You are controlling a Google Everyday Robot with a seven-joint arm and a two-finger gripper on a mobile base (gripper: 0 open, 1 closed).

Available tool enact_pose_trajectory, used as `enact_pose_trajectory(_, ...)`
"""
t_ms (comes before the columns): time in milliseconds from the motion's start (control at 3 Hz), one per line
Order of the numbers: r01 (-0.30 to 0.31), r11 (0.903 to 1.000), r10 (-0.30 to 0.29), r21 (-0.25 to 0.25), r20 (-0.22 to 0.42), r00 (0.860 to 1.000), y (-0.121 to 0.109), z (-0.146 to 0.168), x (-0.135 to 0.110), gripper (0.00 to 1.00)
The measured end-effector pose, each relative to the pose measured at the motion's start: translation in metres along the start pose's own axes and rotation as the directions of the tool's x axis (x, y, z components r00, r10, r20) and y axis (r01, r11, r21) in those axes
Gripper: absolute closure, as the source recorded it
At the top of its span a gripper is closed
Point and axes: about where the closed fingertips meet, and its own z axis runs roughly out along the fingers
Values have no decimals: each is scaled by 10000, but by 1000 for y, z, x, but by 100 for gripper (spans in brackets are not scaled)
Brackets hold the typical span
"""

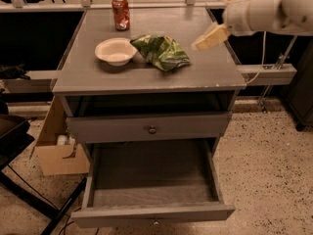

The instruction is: Pick green jalapeno chip bag from middle drawer and place on counter

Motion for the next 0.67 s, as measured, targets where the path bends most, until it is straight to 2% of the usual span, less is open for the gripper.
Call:
enact_pose_trajectory(333, -372, 9959, 425, 822, -643, 9970, -25, -106, 22, 0)
enact_pose_trajectory(667, -876, 9860, 958, 1419, -521, 9940, -22, -166, 46, 0)
